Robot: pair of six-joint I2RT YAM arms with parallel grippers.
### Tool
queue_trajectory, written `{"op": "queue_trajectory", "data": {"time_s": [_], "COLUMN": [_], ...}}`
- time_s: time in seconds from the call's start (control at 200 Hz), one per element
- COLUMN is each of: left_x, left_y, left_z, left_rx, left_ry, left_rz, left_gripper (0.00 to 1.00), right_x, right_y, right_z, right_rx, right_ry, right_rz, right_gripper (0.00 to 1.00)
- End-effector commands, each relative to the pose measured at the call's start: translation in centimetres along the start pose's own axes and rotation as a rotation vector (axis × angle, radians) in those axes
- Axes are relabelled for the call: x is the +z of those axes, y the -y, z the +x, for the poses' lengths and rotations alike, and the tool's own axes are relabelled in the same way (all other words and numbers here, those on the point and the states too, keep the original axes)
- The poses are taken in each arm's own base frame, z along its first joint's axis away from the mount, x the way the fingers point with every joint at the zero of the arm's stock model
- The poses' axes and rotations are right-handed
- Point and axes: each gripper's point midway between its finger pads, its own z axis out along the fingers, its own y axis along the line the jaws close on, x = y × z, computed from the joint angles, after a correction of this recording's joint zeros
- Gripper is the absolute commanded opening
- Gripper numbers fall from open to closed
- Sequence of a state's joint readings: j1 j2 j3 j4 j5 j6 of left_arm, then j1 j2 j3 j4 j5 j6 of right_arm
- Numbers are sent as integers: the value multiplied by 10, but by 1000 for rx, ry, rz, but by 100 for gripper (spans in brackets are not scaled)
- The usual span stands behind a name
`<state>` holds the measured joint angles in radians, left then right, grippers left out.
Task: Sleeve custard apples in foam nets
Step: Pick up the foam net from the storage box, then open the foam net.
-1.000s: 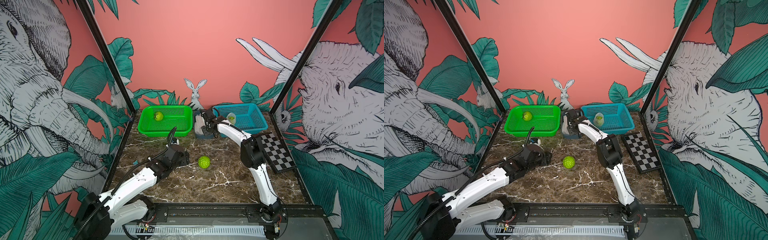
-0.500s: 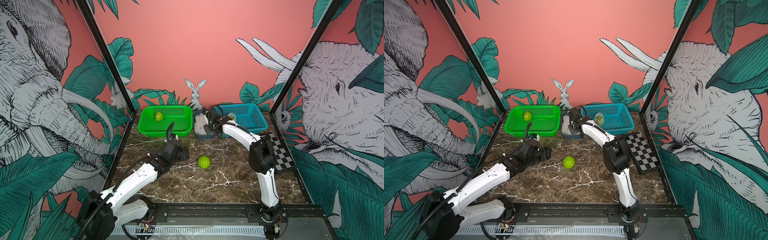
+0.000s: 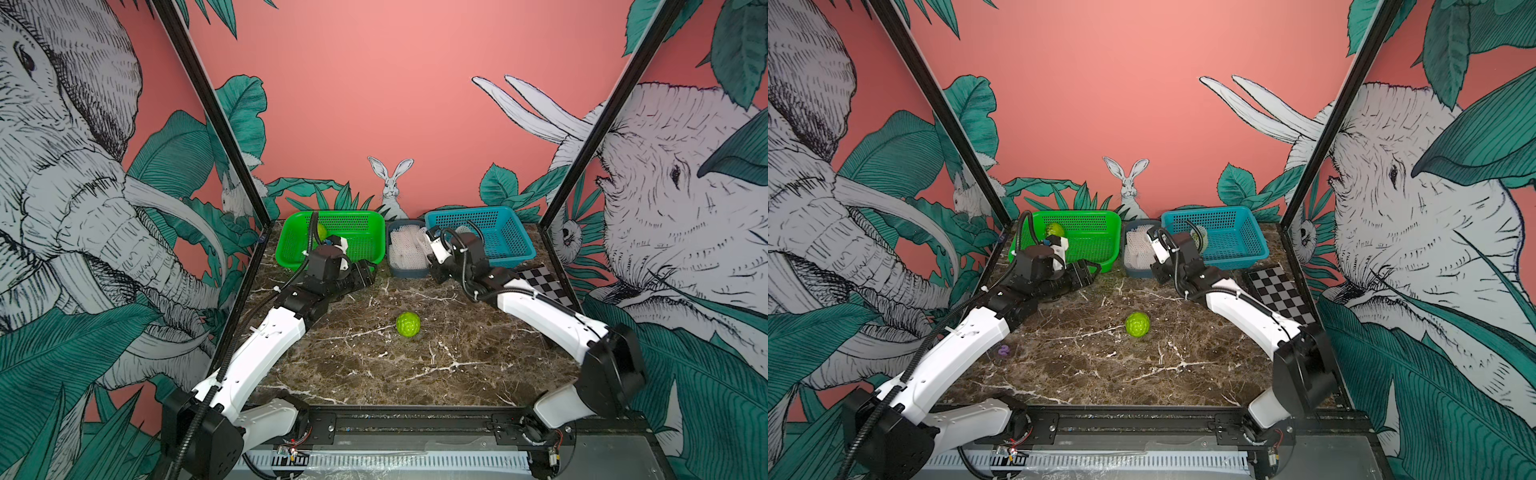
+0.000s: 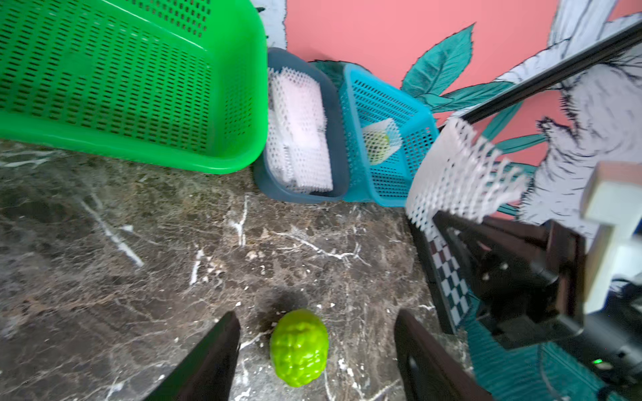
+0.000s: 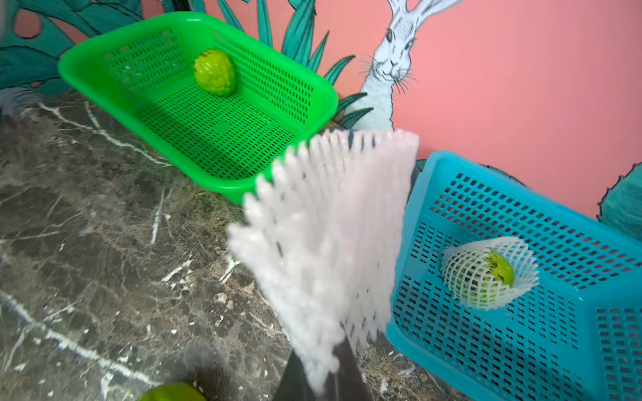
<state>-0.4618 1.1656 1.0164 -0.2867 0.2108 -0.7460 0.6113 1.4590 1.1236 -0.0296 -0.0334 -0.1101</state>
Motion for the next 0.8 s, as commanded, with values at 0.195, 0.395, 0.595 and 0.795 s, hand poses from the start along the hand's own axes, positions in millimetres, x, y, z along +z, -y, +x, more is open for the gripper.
{"op": "queue_trajectory", "data": {"time_s": [0.195,0.395,0.595,0.795], "left_x": [-17,-15,-5,2], "left_y": [99,123,132,130], "left_z": [2,26,34,35], "left_rx": [-7,7,17,4], "left_ry": [-217,-330,-352,-364], "left_rz": [446,543,538,523], "left_gripper": [73,76,76,58], "right_x": [-61,-77,-76,-78], "right_y": [-46,-51,-59,-62], "right_z": [-21,-17,-8,-3], "right_rx": [-253,-259,-299,-303], "right_ry": [327,345,322,327], "right_rz": [-71,-74,-96,-92], "right_gripper": [11,12,13,13]}}
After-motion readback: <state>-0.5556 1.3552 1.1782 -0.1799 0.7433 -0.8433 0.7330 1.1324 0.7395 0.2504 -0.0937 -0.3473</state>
